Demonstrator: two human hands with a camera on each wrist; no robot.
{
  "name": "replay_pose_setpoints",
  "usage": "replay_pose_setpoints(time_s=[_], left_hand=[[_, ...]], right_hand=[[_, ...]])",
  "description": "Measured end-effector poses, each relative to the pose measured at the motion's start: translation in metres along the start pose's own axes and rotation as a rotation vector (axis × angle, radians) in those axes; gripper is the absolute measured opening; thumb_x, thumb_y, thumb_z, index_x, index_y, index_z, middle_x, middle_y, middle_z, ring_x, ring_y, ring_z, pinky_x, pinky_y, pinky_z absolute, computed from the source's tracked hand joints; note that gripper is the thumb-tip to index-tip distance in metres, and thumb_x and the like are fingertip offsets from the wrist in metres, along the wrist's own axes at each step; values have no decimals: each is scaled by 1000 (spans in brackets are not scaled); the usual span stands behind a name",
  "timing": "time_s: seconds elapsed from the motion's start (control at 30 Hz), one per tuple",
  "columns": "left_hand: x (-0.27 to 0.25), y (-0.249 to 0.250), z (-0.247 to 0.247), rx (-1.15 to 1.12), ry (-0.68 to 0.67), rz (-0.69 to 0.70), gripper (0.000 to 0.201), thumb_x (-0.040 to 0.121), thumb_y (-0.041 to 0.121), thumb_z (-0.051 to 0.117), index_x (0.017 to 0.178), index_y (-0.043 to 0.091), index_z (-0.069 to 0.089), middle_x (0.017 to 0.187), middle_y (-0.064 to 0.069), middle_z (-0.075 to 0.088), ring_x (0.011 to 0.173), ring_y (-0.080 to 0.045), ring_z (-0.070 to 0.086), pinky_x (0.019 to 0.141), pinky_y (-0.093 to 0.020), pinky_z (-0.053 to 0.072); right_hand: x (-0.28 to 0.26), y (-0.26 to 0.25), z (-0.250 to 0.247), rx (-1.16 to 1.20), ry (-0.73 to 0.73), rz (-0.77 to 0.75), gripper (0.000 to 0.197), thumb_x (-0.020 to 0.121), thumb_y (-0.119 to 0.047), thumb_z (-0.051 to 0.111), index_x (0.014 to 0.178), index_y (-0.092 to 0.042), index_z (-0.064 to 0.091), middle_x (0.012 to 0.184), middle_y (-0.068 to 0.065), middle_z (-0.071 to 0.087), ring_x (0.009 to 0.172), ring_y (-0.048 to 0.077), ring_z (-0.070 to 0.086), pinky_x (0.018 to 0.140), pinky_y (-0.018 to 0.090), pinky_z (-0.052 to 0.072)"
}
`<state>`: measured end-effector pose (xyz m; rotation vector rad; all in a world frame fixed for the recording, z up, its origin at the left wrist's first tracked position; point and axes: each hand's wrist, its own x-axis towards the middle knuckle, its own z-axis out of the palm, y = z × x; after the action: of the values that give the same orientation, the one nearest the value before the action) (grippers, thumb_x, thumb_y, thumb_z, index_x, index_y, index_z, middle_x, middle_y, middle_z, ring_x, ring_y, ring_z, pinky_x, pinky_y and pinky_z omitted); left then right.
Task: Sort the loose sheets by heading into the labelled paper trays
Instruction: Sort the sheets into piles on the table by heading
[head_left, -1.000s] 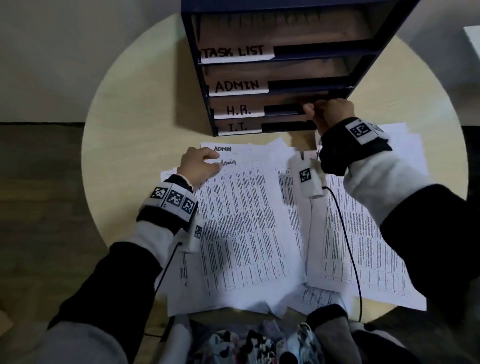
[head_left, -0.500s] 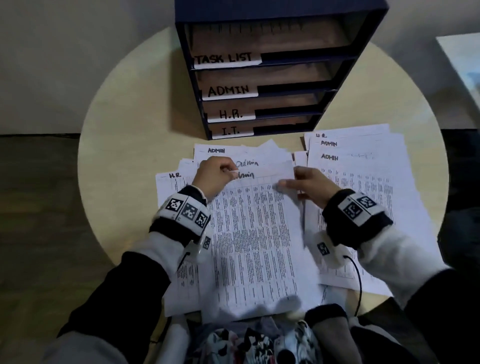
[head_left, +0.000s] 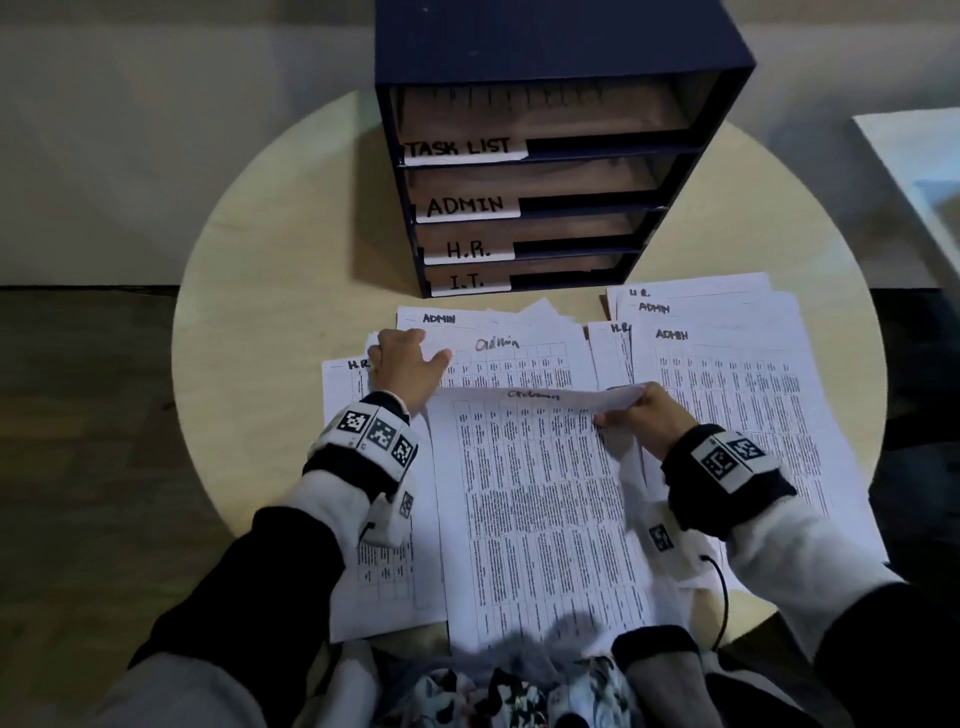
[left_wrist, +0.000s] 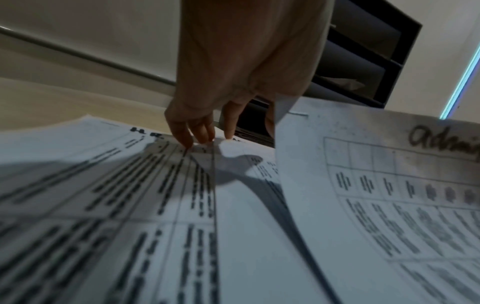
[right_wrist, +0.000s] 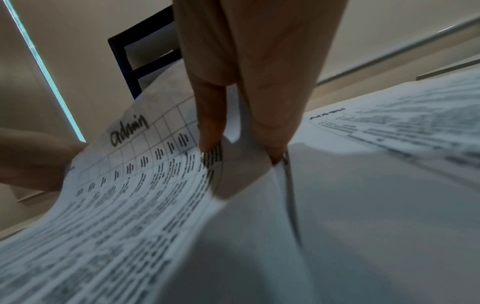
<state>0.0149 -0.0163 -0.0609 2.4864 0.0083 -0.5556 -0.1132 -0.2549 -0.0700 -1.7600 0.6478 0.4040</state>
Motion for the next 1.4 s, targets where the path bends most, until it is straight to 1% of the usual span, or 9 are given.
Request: replay_pose_setpoints(time_s=[0.23, 0.4, 0.53, 0.63, 0.7, 0.8, 0.87, 1.07, 1.4], left_hand=[[5, 3, -4, -109, 6, 44, 35, 90, 19, 56, 123, 12, 51, 134, -13, 35, 125, -30, 40, 102, -30, 35], [-6, 6, -11, -439, -8, 144, 17, 93, 15, 54, 108, 8, 56, 120, -1, 50, 112, -15, 44, 95, -26, 32], [-9, 5, -22, -589, -46, 208, 16, 92, 10, 54, 77, 14, 52, 84, 4, 54, 80, -8, 50, 83, -25, 35], [-11, 10, -31, -718, -173, 239, 22, 91, 6, 54, 71, 16, 51, 70, 8, 53, 63, 3, 49, 74, -20, 37], [-13, 11, -32, -821, -247, 233, 9, 86, 20, 63, 79, 17, 57, 84, 2, 62, 85, -8, 57, 93, -33, 40], [-16, 8, -27, -989, -258, 133, 88, 42, 66, 79, 114, 22, 54, 135, -23, 45, 130, -37, 39, 111, -55, 24], [-20, 8, -22, -1016, -247, 97, 123, 20, 75, 76, 121, 14, 43, 126, -15, 49, 117, -27, 48, 108, -41, 34], [-17, -1, -1, -647, -242, 146, 55, 88, 17, 61, 138, 8, 41, 134, -6, 53, 127, -24, 47, 108, -35, 34], [12, -8, -9, -601, 17, 49, 36, 87, 9, 63, 122, 1, 58, 122, -13, 62, 112, -25, 59, 104, -42, 41]], right_hand=[[-1, 5, 4, 99, 35, -48, 46, 79, 17, 54, 55, -18, 72, 49, 0, 63, 47, 8, 54, 55, 23, 46], [-8, 6, 6, 176, 76, -32, 20, 83, 5, 57, 94, -8, 66, 77, 9, 64, 71, 16, 57, 63, 25, 46], [-7, 6, 8, 306, 116, -23, 40, 81, 1, 61, 116, -16, 53, 97, 7, 61, 84, 17, 57, 73, 27, 48], [-4, 3, 8, 422, 84, -9, 26, 81, -1, 61, 102, -15, 59, 95, 8, 62, 89, 24, 58, 82, 33, 48], [-3, 1, 10, 408, 87, -9, 7, 80, -3, 63, 86, -7, 64, 88, 11, 63, 89, 28, 57, 80, 35, 48], [0, -1, 14, 489, 113, -6, 8, 83, 2, 58, 82, -4, 61, 88, 12, 60, 82, 23, 54, 70, 29, 45], [1, -5, 15, 528, 146, -3, 11, 85, 2, 55, 93, -4, 61, 93, 10, 60, 82, 20, 55, 69, 27, 44], [2, -20, 23, 444, 254, -33, 31, 90, 4, 47, 121, -1, 48, 108, 16, 59, 89, 23, 56, 70, 26, 47], [44, -38, -47, -518, 431, 38, 65, 81, -3, 63, 138, -14, 32, 139, 13, 37, 127, 32, 40, 106, 51, 31]])
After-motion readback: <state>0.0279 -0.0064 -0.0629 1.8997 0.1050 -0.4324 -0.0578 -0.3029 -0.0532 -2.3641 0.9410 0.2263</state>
